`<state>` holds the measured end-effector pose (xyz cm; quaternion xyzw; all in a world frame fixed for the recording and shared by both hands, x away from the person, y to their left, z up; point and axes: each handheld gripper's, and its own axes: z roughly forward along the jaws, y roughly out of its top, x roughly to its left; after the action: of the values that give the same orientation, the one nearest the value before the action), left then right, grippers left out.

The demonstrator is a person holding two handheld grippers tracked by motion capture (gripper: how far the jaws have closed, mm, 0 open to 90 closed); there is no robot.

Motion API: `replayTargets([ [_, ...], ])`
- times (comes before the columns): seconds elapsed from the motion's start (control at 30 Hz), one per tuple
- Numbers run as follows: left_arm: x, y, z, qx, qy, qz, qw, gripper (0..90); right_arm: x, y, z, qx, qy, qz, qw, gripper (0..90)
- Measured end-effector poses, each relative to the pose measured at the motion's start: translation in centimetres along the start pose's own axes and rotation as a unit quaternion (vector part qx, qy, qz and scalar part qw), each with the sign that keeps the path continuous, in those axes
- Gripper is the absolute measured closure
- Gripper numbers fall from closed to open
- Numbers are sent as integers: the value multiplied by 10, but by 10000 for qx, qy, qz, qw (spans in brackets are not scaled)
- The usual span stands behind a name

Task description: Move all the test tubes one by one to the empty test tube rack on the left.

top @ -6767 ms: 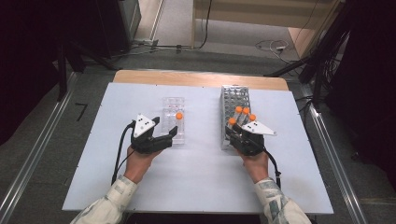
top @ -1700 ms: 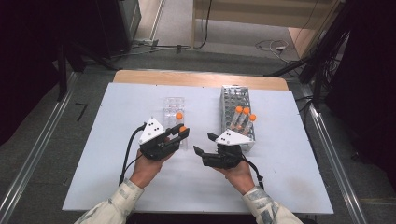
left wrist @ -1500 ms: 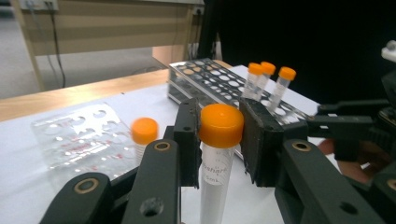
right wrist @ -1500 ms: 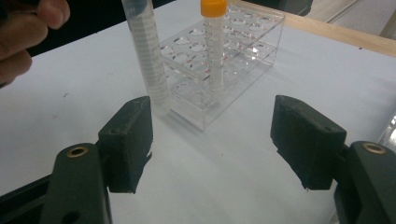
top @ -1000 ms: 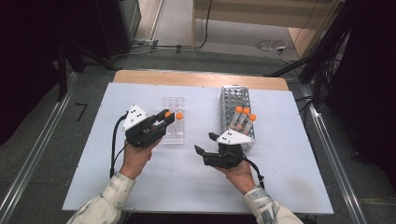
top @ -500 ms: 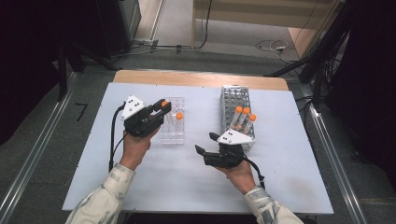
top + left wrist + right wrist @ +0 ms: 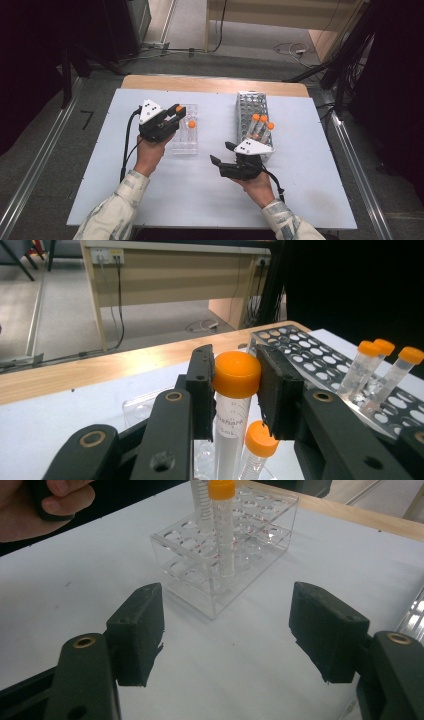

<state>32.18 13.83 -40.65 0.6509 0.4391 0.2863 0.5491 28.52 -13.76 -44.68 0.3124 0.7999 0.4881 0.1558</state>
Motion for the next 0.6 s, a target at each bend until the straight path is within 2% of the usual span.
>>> replayTargets([
  [0.43, -4, -16, 8, 245, 59, 246, 9994, 694, 0, 0, 0, 2, -1, 5, 10000, 287],
  [0.6, -4, -20, 9, 282, 47, 221, 9993, 693, 0, -1, 0, 17, -4, 27, 10000, 287],
])
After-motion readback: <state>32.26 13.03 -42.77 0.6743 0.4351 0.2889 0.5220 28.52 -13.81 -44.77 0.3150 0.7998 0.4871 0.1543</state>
